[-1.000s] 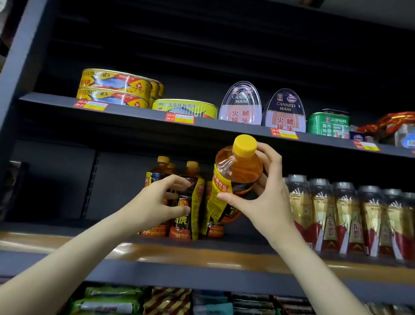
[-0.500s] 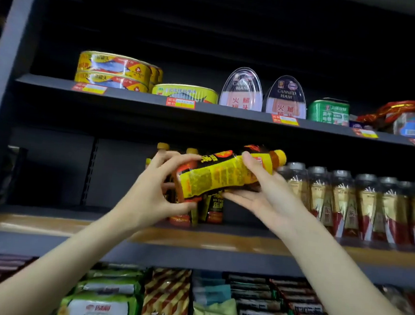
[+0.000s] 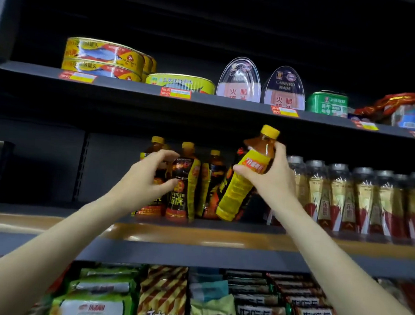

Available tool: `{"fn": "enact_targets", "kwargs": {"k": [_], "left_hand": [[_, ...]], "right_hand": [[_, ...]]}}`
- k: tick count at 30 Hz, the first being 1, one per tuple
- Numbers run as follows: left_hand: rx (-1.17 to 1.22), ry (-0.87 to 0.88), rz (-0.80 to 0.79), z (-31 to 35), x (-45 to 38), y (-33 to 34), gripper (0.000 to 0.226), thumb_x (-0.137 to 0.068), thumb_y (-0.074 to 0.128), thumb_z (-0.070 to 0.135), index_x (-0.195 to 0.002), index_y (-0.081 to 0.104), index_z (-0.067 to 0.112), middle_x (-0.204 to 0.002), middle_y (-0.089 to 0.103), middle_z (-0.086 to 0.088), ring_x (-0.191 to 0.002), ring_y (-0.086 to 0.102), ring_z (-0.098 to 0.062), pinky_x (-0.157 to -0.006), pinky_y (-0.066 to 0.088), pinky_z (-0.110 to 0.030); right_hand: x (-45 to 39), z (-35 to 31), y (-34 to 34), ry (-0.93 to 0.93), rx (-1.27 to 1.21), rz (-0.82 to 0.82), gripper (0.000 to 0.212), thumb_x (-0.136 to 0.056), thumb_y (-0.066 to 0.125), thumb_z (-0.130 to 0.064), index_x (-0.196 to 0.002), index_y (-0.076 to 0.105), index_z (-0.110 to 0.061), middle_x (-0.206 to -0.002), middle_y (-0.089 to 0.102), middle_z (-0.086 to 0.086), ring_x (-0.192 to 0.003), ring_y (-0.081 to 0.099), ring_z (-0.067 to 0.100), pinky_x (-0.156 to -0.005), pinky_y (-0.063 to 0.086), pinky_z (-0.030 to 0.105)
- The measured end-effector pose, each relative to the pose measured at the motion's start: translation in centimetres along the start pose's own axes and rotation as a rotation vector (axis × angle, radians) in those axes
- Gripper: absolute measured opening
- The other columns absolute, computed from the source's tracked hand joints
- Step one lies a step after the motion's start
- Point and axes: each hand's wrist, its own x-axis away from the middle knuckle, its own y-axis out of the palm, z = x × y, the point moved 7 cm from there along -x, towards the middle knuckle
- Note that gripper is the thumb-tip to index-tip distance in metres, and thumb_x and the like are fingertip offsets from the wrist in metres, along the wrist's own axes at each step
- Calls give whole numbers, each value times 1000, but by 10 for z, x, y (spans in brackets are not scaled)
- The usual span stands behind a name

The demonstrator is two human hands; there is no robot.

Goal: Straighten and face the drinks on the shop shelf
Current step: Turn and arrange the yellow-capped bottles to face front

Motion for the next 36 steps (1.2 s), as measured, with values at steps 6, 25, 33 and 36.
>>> {"fn": "enact_targets", "kwargs": {"k": [6, 25, 33, 36], "left_hand": [[-126, 60, -77, 2, -16, 30, 50, -88, 61, 18, -133, 42, 26, -135, 44, 1, -124, 42, -15, -96, 33, -22], [-671, 36, -39, -35, -73, 75, 70, -85, 59, 43, -144, 24, 28, -157, -3, 1, -144, -10, -23, -115, -2, -46], [-574, 75, -103, -39, -71, 80, 77, -85, 64, 29, -147, 18, 22, -155, 14, 4, -143, 4, -26, -115, 19, -41], [-565, 88, -109, -43, -72, 79, 78, -85, 64, 29, -147, 18, 24, -155, 15, 6, -142, 5, -25, -115, 18, -37]], "right_hand": [[-24, 11, 20, -58, 700, -162, 88, -75, 66, -62, -144, 27, -23, -123, 59, 9, -110, 58, 32, -85, 50, 38], [-72, 54, 70, -149, 953, -619, 108, -66, 85, -25, -150, 17, -27, -155, -23, 9, -140, 23, 41, -110, 35, 43], [-101, 92, 100, -30, 1153, -545, 97, -77, 77, -21, -151, 14, -26, -155, -24, 12, -141, 10, 46, -107, 37, 49], [-109, 89, 102, -95, 1169, -498, 100, -77, 76, -33, -152, 9, -26, -156, -19, 13, -143, -3, 43, -114, 19, 54]]}}
